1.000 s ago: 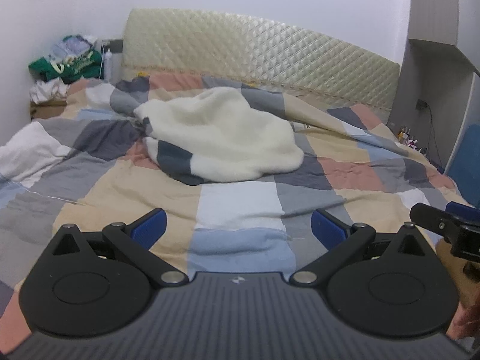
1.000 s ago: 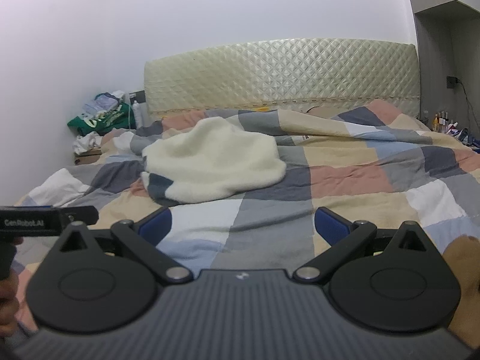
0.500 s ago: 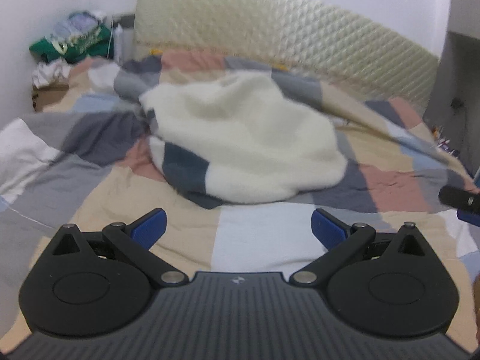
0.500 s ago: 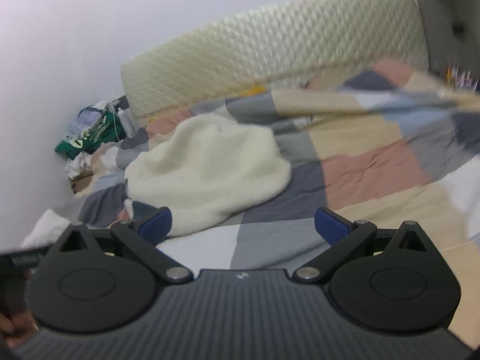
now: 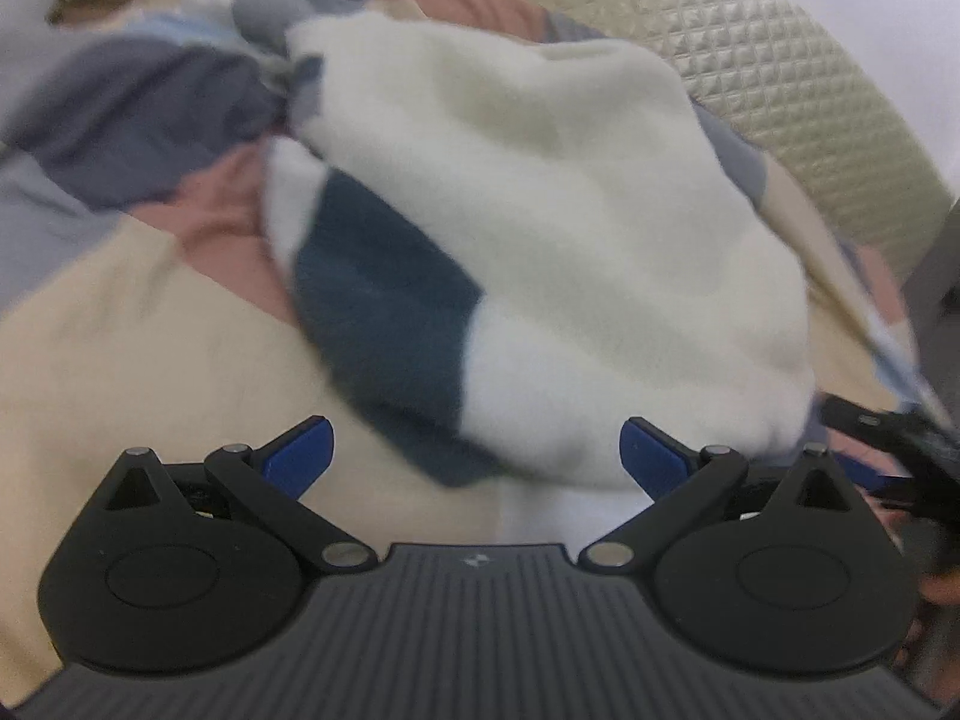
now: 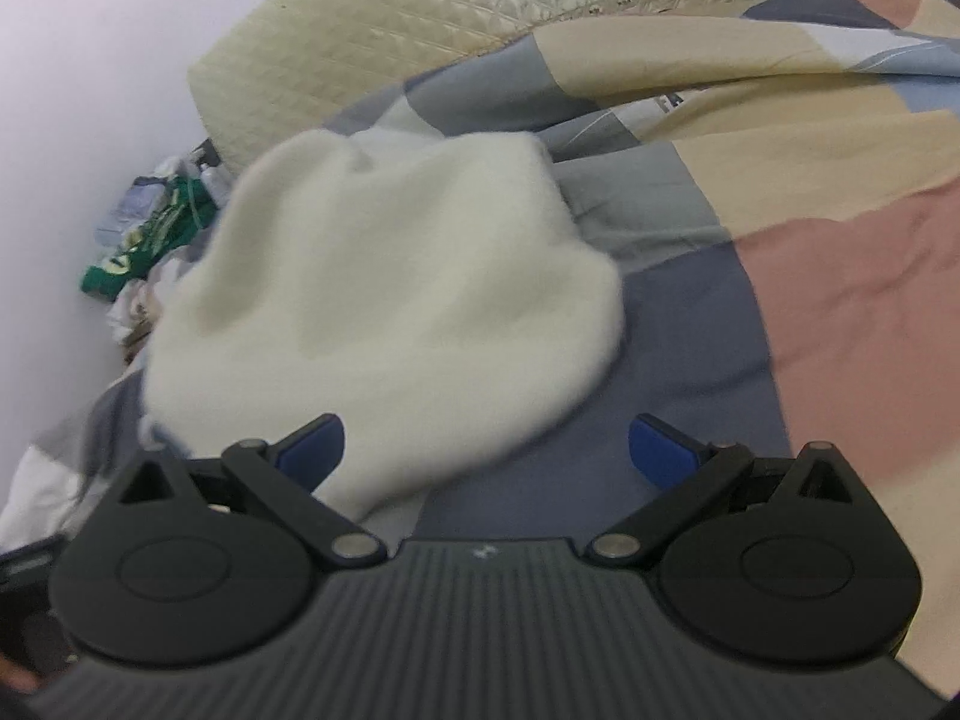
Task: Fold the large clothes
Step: 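Grasp a blanket corner with the left gripper while the right gripper grasps another corner, then lift the blanket corners with both grippers, pulling the blanket up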
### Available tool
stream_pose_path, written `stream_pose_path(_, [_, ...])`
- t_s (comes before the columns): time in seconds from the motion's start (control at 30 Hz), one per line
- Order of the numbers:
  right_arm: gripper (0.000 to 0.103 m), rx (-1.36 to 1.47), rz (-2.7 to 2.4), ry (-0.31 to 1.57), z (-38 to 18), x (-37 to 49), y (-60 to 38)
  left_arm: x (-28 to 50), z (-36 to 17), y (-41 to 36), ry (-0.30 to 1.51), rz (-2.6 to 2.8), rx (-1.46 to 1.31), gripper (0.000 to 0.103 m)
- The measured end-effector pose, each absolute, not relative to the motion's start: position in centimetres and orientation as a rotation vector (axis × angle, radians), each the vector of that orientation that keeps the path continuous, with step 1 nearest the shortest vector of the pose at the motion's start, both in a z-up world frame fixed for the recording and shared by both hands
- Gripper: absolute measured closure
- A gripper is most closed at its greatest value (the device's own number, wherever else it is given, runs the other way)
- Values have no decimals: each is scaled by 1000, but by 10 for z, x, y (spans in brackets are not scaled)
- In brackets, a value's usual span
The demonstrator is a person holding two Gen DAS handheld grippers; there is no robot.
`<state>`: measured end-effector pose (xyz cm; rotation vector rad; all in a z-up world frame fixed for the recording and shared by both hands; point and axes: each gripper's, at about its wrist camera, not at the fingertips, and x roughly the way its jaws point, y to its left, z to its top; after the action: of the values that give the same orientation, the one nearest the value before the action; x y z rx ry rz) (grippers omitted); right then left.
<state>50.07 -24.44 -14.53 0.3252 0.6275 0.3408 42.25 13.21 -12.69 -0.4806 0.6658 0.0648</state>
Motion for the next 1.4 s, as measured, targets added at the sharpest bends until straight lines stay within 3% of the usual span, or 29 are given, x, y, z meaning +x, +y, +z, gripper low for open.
stream_pose_path(0.13, [1,416,351,637,-163,546,-249,439,-142,135,658,21,-579,4])
stream_pose_path(0.23, [16,459,363,633,-170,570,-253,450,-146,132,656,46,-580,19])
stream_pose_path(0.27, [25,465,368,634,-170,575,-254,453,-146,132,652,55,-581,25])
stream_pose_path(0.33, [48,480,377,635,-168,583,-258,455,-144,133,668,83,-589,53])
stream_pose_path(0.37, [66,487,376,634,-167,585,-260,455,-143,137,674,90,-605,58])
stream_pose_path(0.4, [74,504,389,628,-164,584,-263,455,-142,141,671,88,-637,69])
stream_pose_path(0.5, [83,518,436,604,-151,571,-264,449,-132,149,648,78,-701,80])
stream_pose_path(0.83, [84,393,490,527,-80,467,-243,369,-60,162,546,37,-760,85])
stream_pose_path(1.1, [85,386,520,499,-32,344,-239,236,-7,183,435,33,-799,85])
stream_pose_path(1.4, [84,337,599,496,-15,199,-224,100,16,184,333,100,-779,85])
